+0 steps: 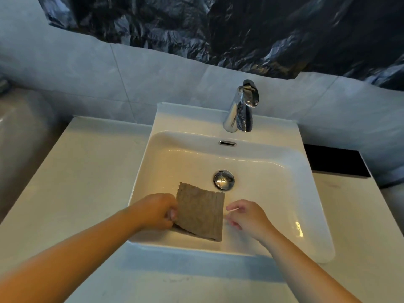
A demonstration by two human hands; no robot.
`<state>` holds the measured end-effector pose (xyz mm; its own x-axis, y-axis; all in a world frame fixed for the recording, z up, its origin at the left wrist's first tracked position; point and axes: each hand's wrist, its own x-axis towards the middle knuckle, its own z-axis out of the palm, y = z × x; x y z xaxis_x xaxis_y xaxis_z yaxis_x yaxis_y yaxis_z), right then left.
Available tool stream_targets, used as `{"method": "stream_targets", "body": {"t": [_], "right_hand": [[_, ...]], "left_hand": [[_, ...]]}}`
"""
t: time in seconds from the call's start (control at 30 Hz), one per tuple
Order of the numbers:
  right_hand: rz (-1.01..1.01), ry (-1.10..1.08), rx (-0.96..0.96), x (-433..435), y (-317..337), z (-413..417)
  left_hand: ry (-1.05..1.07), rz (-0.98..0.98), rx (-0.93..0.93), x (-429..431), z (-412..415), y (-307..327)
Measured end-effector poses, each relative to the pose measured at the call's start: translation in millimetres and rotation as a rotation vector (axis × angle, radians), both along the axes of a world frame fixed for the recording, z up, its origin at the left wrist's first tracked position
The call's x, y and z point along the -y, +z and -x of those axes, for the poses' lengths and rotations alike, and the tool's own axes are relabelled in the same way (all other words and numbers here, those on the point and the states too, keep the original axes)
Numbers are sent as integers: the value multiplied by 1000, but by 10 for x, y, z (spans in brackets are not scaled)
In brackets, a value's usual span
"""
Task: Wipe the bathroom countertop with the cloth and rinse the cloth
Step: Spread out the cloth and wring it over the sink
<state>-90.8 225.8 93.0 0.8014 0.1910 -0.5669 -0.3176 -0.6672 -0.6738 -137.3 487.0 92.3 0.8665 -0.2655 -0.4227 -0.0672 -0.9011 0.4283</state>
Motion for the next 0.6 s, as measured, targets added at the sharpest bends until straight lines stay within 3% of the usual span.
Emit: {"method": "stream_targets", "body": {"t": [0.13,0.2,0.4,0.6], "right_hand": [[218,564,93,-157,-72,143],[283,679,182,-184,-79,152],[266,739,319,-170,-127,131],[165,567,210,-82,-64,81]], "left_hand": [[-3,-108,61,-89,165,-68],[17,-68,142,-82,197,-121],[-91,-57,147,30,171,-253],[-101,-50,135,40,63,-292]]}}
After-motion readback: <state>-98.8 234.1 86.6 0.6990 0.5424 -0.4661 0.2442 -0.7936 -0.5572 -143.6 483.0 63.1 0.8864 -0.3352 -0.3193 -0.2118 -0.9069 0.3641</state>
